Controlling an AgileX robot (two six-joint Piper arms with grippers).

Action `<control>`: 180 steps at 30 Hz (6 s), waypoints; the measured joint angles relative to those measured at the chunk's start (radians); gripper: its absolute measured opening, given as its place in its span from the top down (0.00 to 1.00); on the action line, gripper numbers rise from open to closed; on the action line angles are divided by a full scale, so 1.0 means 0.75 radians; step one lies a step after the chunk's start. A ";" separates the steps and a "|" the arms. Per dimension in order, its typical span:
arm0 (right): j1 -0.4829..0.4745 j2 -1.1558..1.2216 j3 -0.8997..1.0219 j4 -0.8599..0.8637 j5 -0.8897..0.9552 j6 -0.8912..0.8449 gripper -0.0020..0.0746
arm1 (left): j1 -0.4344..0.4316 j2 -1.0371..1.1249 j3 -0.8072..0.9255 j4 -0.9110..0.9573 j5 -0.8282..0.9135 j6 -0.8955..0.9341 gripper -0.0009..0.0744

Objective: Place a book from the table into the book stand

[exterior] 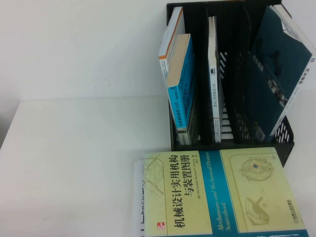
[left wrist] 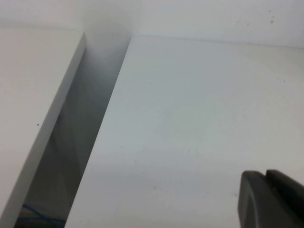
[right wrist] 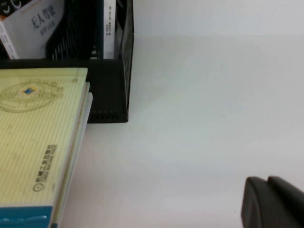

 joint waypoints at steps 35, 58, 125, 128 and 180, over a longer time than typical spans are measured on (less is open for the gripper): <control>0.000 0.000 0.010 -0.009 -0.327 0.000 0.96 | 0.000 0.000 0.008 0.000 -0.378 0.028 0.99; 0.000 0.000 0.010 -0.023 -1.331 0.259 0.96 | 0.000 0.000 0.008 -0.059 -0.990 -0.115 0.99; 0.095 1.859 -0.871 1.201 0.341 -0.996 0.96 | 0.000 1.320 -0.686 -1.739 0.689 0.903 0.21; 0.104 1.859 -0.960 1.182 0.410 -0.959 0.96 | 0.000 1.390 -0.686 -1.782 0.754 0.908 0.21; 0.458 2.200 -1.216 0.619 0.375 -0.477 0.96 | 0.297 2.005 -0.782 -1.769 1.092 1.219 0.25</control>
